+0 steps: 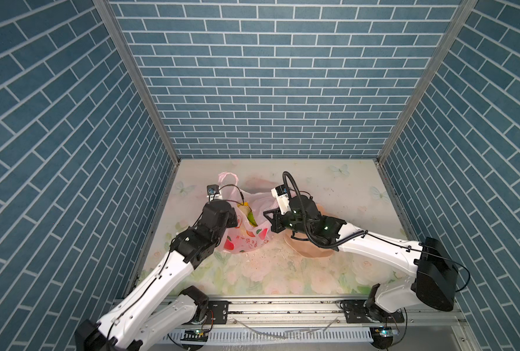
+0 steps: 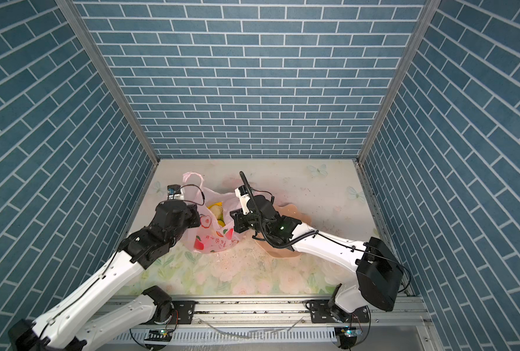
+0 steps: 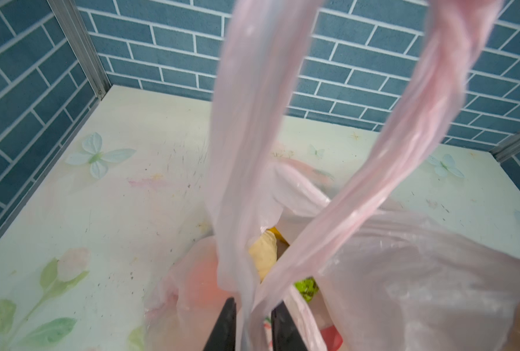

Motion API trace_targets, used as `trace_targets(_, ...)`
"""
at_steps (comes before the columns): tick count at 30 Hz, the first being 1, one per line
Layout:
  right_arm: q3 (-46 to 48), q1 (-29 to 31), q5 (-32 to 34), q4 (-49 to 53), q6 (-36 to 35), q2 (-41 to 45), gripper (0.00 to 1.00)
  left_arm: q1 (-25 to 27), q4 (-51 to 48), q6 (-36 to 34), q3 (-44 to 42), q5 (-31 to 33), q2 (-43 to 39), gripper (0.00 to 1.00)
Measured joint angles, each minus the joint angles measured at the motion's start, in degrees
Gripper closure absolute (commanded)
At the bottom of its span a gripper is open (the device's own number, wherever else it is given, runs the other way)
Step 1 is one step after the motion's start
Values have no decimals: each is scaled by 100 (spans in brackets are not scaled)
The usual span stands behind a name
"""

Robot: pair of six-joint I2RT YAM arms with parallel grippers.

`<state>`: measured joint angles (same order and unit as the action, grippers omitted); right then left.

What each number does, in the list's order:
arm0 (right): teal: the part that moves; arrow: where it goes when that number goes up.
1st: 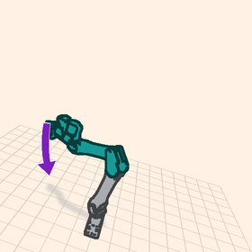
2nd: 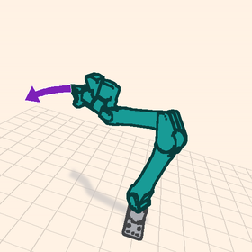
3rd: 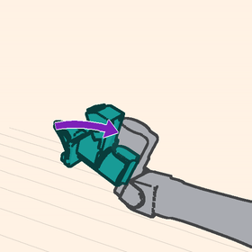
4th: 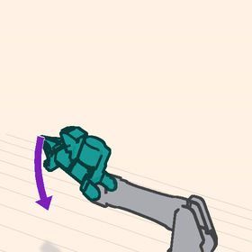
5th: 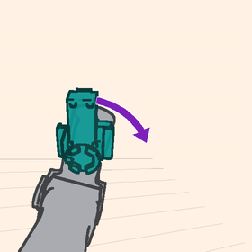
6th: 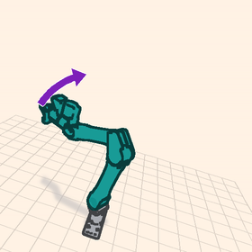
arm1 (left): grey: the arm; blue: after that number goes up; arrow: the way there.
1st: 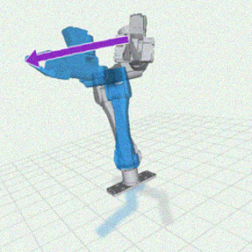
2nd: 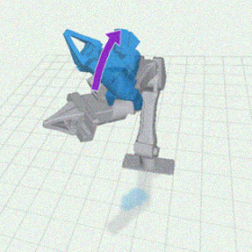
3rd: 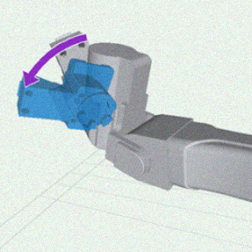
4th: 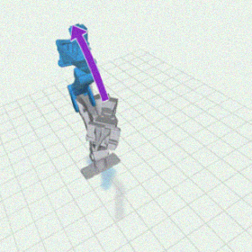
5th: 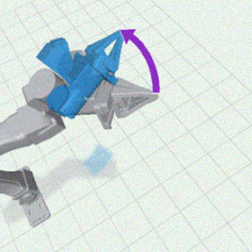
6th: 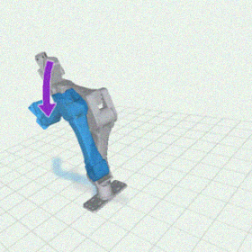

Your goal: Take the fake fruits out of the plastic bag

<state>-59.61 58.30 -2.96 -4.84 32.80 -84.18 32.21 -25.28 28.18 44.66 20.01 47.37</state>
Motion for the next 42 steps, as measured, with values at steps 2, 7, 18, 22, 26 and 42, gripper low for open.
trace_targets(2, 0, -9, 17, 79, 44, -28, 86, 0, -131, 74, -254, -101, -378, 80)
trace_targets(7, 0, -20, 17, 566, 157, -13, 72, 0, -345, 271, -833, -251, -1110, 80)
trace_targets(18, -361, 201, 225, 3005, 160, 1405, 66, -4, -509, 562, -1355, -269, -2118, 80)
trace_targets(22, -1005, 304, 411, 3637, 24, 1690, 85, -4, -511, 640, -1456, -282, -2181, 81)
trace_targets(26, -1749, 317, 538, 3827, -131, 1421, 96, -4, -516, 715, -1523, -286, -2282, 81)
trace_targets(42, -3775, 46, 516, 3816, -168, -2446, 100, -4, -1010, 907, -1456, -369, -2903, 81)
